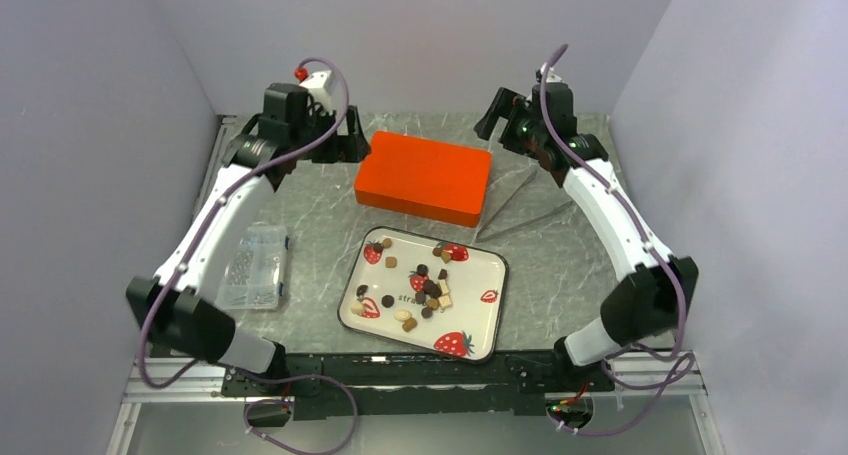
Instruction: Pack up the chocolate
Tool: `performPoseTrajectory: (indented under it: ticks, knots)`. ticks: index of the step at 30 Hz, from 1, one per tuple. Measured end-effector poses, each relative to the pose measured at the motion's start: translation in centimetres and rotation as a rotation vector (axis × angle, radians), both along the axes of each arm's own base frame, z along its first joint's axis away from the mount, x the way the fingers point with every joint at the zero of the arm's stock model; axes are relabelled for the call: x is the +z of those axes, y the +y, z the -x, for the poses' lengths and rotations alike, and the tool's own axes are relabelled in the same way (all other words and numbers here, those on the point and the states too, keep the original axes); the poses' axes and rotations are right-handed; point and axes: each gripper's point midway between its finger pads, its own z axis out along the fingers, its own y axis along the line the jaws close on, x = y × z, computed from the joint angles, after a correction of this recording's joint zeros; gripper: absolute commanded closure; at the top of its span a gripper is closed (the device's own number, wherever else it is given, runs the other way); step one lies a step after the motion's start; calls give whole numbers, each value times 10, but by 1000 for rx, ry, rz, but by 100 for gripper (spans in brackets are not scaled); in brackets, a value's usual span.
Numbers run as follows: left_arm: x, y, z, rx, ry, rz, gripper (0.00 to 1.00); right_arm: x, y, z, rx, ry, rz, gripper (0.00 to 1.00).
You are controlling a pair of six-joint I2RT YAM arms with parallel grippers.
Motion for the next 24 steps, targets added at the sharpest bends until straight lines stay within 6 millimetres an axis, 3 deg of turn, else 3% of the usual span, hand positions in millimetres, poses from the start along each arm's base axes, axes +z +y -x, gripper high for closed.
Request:
performPoseTrajectory:
  ticks: [6,13,24]
  knots:
    - [5,20,55,7,-63,-12,0,14,-9,55,12,-48,-18,0]
    - [-6,35,83,28,-76,-32,0,30,-21,93,4,-108,-39,0]
    - [4,45,89,64,-121,-49,1,20,-23,97,-3,-88,-39,0]
